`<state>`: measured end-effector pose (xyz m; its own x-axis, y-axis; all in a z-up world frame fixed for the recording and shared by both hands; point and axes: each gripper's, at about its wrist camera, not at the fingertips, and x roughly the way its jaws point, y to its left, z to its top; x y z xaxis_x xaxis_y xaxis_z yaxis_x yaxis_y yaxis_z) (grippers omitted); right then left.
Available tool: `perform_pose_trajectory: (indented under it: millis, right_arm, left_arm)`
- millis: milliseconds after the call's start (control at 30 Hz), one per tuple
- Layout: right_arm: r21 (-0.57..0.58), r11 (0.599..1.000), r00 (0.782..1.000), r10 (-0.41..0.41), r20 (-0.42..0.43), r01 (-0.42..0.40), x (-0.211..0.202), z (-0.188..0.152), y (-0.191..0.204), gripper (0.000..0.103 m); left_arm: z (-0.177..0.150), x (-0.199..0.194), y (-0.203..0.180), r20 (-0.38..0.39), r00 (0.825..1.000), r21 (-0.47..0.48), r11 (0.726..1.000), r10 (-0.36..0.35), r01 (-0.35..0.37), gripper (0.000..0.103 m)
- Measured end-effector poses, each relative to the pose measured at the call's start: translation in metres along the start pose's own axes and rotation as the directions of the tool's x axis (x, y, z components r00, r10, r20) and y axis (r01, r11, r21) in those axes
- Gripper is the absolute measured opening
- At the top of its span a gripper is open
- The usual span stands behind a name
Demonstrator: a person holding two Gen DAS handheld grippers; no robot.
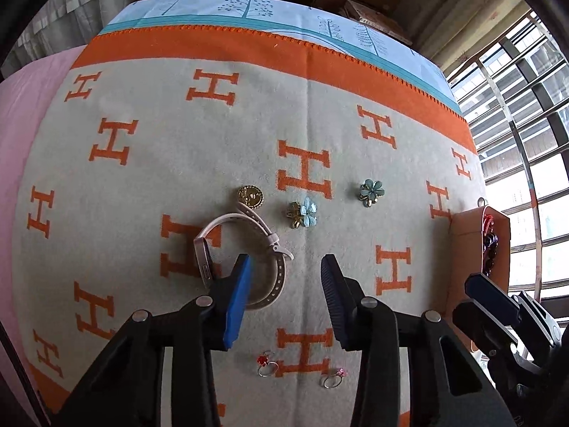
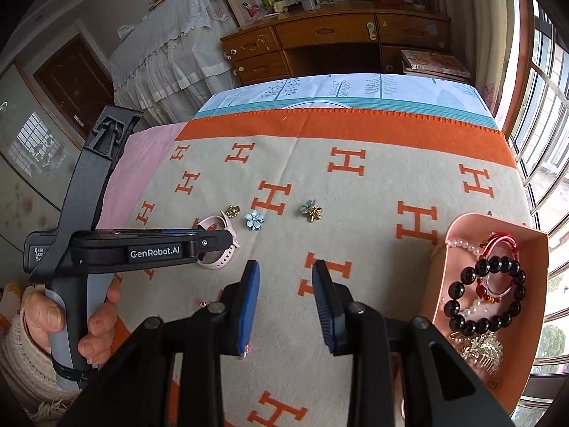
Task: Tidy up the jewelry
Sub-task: 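Close the left tool on the white smartwatch band while the right tool closes on the gold round charm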
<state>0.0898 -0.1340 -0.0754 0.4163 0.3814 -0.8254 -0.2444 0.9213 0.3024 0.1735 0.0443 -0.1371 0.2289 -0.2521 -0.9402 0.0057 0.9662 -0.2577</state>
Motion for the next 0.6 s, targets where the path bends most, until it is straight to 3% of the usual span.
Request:
perform_pose_trajectory:
  millis: [200, 333, 600]
  right_arm:
    - [0.009, 1.0, 1.0, 0.006, -0.021, -0.005, 0.011, 0.002, -0.004, 0.031]
    - [-0.002, 1.0, 0.999, 0.011, -0.038, -0.011, 0.019, 0.004, 0.0, 0.031]
    - [-0.051, 0.997, 0.996, 0.047, -0.074, -0.051, 0.045, 0.01, 0.021, 0.031]
  left_arm:
    - [0.002, 0.023, -0.004, -0.047, 0.999, -0.013, 1.0, 0.017, -0.018, 0.027]
    - [0.001, 0.028, -0.002, -0.029, 0.999, -0.01, 1.0, 0.021, -0.021, 0.009]
    - [-0.009, 0.012, 0.023, 0.02, 1.0, 0.001, 1.0, 0.02, -0.02, 0.004]
